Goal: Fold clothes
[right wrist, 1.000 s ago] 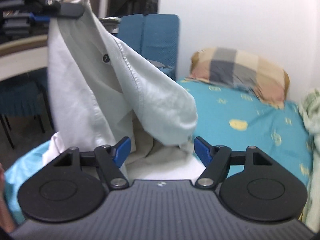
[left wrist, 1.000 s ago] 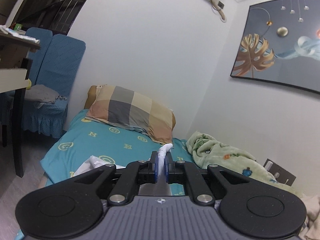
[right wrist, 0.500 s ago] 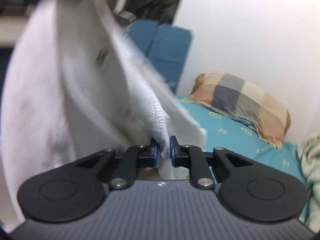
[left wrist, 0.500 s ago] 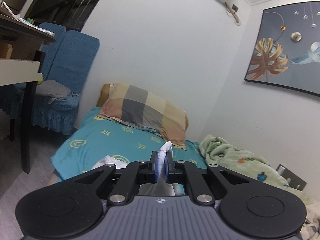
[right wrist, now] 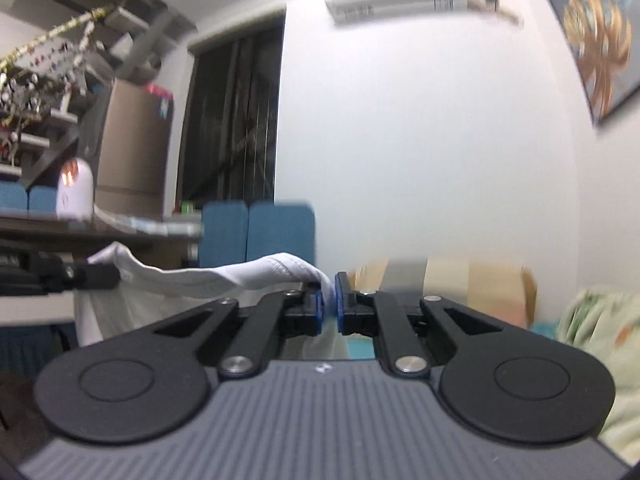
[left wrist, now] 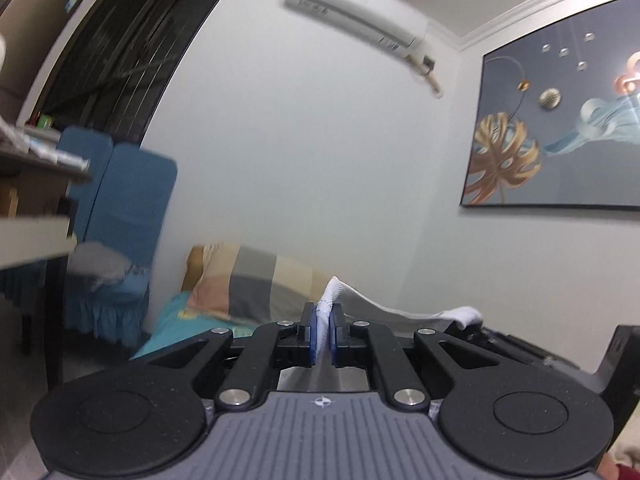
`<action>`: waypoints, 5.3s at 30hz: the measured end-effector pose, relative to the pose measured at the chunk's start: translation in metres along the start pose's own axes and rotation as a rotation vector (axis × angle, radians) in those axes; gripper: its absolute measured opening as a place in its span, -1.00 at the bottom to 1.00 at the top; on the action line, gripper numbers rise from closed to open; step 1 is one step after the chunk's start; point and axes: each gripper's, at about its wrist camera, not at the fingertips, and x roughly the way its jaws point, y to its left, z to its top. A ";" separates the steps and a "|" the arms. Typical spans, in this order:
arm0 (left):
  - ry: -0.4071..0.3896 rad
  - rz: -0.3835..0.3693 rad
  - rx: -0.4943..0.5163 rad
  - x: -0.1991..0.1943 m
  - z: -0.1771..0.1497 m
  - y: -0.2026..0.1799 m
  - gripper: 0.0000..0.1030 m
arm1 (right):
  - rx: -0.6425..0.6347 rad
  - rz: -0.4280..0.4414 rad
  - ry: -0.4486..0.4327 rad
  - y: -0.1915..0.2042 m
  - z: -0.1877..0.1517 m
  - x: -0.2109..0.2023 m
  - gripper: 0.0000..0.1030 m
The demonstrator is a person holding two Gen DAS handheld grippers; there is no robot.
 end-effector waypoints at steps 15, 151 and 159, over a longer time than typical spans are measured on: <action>-0.294 -0.092 0.288 -0.155 0.197 -0.154 -0.88 | -0.166 -0.022 -0.312 0.033 0.242 -0.144 -0.82; 0.364 0.577 -0.104 0.295 -0.060 0.317 -0.94 | 0.476 -0.218 0.771 -0.089 -0.216 0.061 0.48; 0.550 0.664 -0.180 0.310 -0.146 0.380 -0.93 | 0.411 -0.236 0.790 -0.086 -0.232 0.081 0.48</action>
